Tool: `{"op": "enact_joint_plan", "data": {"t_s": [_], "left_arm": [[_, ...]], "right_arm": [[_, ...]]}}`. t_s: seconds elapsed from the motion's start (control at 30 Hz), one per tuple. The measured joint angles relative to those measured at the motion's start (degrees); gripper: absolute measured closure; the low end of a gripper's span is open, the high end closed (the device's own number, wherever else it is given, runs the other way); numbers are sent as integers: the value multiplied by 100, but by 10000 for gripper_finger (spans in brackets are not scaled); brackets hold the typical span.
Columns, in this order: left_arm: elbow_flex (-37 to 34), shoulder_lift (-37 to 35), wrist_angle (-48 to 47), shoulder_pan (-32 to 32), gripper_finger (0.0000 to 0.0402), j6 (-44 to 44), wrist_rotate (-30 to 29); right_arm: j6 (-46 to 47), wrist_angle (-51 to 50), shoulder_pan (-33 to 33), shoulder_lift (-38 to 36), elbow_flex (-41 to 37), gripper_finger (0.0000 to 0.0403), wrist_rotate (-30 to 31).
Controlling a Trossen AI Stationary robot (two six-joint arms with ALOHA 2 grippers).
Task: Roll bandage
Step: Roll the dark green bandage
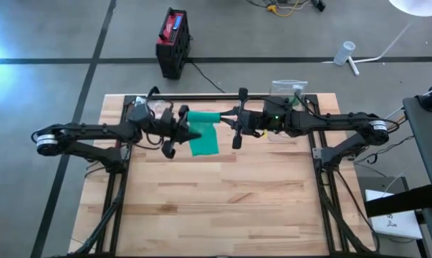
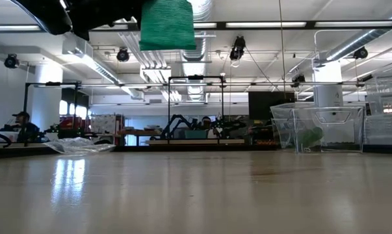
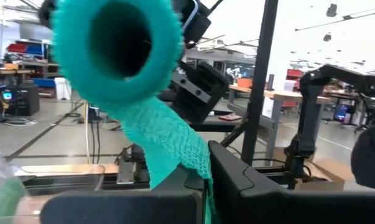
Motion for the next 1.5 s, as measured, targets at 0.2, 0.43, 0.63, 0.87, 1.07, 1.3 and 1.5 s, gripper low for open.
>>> {"op": "enact_joint_plan", "data": {"t_s": [0.2, 0.43, 0.63, 0.87, 1.07, 1.3, 1.5], "left_arm": [[40, 95, 13, -242, 362, 278, -187], [26, 68, 10, -265, 270, 475, -320], [26, 57, 15, -475, 213, 630, 242], [46, -57, 100, -602, 201, 539, 424], [319, -11, 186, -612, 213, 305, 308], [637, 53, 387, -610, 209, -165, 215], [702, 59, 426, -612, 185, -490, -573]], "right_arm": [[0, 21, 0, 33, -2, 400, 99], [0, 10, 9, 58, -9, 400, 120], [-38, 1, 3, 63, -9, 400, 103], [-94, -246, 0, 63, -9, 400, 103], [-37, -390, 2, 61, -11, 400, 98], [-37, -494, 3, 61, -42, 400, 181], [-34, -559, 0, 61, -52, 400, 412]]}}
